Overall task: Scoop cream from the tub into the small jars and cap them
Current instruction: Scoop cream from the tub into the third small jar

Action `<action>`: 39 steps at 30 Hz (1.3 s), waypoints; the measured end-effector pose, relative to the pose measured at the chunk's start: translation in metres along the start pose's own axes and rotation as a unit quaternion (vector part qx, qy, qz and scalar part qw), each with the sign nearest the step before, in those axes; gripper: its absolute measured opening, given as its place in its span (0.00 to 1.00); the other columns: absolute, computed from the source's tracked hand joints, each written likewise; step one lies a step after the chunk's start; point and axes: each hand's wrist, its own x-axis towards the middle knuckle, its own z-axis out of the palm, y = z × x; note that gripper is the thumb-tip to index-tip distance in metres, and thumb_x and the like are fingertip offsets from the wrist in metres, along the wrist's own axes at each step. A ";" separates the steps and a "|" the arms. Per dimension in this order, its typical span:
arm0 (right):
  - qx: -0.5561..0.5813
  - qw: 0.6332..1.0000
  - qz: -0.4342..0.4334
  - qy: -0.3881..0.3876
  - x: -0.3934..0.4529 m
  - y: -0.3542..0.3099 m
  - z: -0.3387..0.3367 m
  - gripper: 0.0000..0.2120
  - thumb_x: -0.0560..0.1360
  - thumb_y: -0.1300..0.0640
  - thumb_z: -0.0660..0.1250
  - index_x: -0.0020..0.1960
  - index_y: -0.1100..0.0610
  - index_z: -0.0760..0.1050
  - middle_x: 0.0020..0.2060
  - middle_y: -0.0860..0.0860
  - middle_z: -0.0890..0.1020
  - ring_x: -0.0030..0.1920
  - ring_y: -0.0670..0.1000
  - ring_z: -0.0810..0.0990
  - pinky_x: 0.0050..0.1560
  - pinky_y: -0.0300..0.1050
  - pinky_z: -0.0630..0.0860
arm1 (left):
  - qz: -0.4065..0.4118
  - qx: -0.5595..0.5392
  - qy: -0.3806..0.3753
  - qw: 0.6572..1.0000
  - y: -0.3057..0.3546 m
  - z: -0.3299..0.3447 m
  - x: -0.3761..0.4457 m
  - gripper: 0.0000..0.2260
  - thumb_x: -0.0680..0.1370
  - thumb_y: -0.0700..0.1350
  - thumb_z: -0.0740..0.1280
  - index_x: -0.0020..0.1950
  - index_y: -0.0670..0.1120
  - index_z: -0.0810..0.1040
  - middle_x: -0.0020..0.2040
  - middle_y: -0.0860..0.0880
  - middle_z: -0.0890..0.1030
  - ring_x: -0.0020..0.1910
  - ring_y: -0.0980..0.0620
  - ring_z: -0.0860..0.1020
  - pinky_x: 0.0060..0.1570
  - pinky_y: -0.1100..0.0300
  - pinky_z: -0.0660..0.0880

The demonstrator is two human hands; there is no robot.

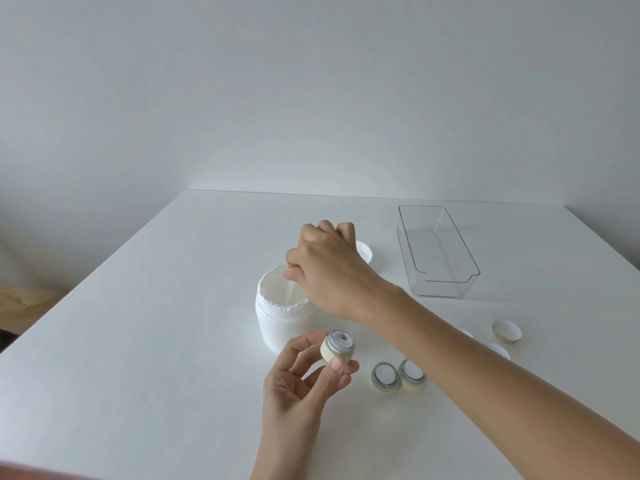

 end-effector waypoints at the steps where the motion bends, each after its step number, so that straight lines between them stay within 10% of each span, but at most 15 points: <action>1: 0.020 1.000 0.013 -0.010 -0.001 0.002 -0.001 0.13 0.79 0.52 0.60 0.40 0.54 0.77 0.41 0.49 0.71 0.48 0.53 0.68 0.44 0.48 0.52 | 0.001 0.004 -0.004 1.000 0.000 0.000 0.000 0.16 0.63 0.45 0.78 0.49 0.47 0.83 0.47 0.42 0.86 0.42 0.42 0.86 0.41 0.61 0.80; 16: 0.370 0.873 0.316 -0.038 -0.025 0.045 -0.003 0.14 0.78 0.52 0.62 0.43 0.60 0.82 0.35 0.36 0.78 0.52 0.50 0.79 0.63 0.52 0.69 | 0.011 0.022 -0.006 1.000 -0.002 -0.003 0.001 0.16 0.61 0.45 0.78 0.47 0.49 0.83 0.41 0.46 0.85 0.37 0.49 0.83 0.40 0.62 0.80; 20: 0.460 0.820 0.340 -0.026 -0.030 0.052 -0.003 0.12 0.78 0.53 0.64 0.39 0.55 0.81 0.37 0.36 0.76 0.43 0.34 0.72 0.43 0.32 0.66 | 0.007 0.016 0.000 1.000 -0.002 -0.003 0.001 0.15 0.61 0.46 0.78 0.47 0.50 0.84 0.43 0.45 0.86 0.38 0.48 0.84 0.40 0.62 0.80; 23: 0.507 0.788 0.348 -0.027 -0.039 0.056 -0.006 0.12 0.77 0.52 0.65 0.36 0.52 0.80 0.30 0.36 0.78 0.41 0.38 0.73 0.48 0.37 0.65 | 0.003 0.010 0.004 1.000 -0.001 -0.003 0.001 0.16 0.62 0.46 0.77 0.49 0.49 0.85 0.46 0.42 0.86 0.40 0.47 0.85 0.41 0.62 0.80; 32: 0.503 0.788 0.353 -0.047 -0.099 0.054 -0.012 0.16 0.76 0.50 0.67 0.30 0.51 0.80 0.25 0.35 0.78 0.34 0.30 0.74 0.47 0.34 0.65 | -0.004 -0.020 0.004 1.000 0.000 -0.003 0.002 0.18 0.61 0.45 0.80 0.49 0.51 0.85 0.50 0.39 0.86 0.45 0.44 0.86 0.44 0.61 0.80; 39: 0.452 0.820 0.349 -0.033 -0.110 0.045 -0.009 0.14 0.76 0.49 0.66 0.34 0.53 0.81 0.35 0.54 0.71 0.39 0.49 0.69 0.37 0.40 0.65 | -0.004 -0.020 0.004 1.000 0.001 -0.002 0.002 0.24 0.55 0.52 0.85 0.48 0.51 0.85 0.50 0.39 0.86 0.46 0.43 0.86 0.45 0.61 0.81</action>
